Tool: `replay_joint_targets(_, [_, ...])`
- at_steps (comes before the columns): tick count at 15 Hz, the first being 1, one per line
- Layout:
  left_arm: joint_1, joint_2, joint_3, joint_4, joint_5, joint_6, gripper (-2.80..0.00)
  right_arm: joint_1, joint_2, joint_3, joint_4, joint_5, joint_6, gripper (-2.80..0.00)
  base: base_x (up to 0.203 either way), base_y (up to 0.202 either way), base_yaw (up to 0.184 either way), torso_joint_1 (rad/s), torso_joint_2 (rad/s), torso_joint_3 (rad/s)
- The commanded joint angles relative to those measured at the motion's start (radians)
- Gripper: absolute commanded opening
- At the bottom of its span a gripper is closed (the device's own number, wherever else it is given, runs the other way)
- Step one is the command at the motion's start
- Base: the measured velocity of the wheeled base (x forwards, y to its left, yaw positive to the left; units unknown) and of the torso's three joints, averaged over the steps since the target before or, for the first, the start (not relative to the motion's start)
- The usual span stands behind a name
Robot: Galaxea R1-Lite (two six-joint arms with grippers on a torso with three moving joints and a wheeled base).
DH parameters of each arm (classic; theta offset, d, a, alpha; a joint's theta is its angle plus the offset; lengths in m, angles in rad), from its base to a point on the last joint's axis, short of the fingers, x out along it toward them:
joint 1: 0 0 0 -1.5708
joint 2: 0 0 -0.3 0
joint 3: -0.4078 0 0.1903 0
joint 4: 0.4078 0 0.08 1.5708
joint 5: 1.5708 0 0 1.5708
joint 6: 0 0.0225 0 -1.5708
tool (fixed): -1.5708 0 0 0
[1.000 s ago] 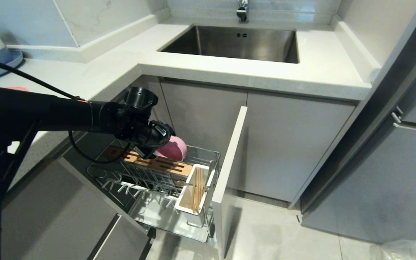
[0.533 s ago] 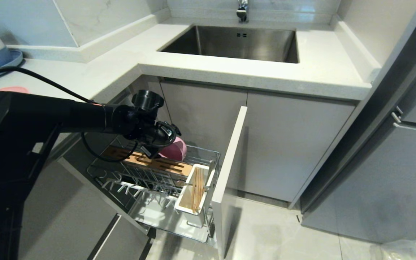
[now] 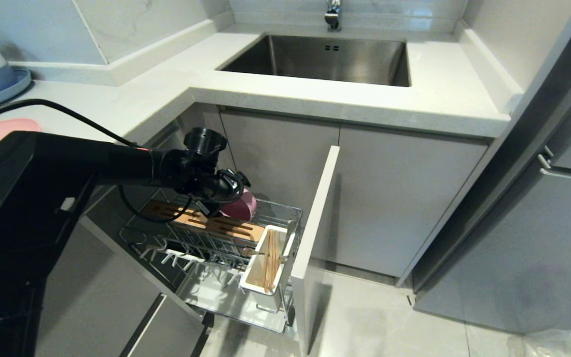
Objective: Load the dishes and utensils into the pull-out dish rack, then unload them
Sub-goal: Take the bowl out of the cupboard
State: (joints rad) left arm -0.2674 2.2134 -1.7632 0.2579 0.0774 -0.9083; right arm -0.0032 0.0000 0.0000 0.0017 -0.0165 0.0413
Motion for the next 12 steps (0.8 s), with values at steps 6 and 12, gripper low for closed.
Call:
replay_joint_targets(6, [0.007,0.008,-0.002,-0.003,0.001,0.003,-2.80,0.000,0.000,0.002,0.000,0.000,0.000,-2.80,0.000,0.000,0.000,0.000,0.00,0.000])
replay_joint_targets(12, [0.007,0.002,0.001,0.000,0.001,0.003,-2.80,0.000,0.000,0.002,0.000,0.000,0.000,-2.80,0.000,0.000,0.000,0.000,0.00,0.000])
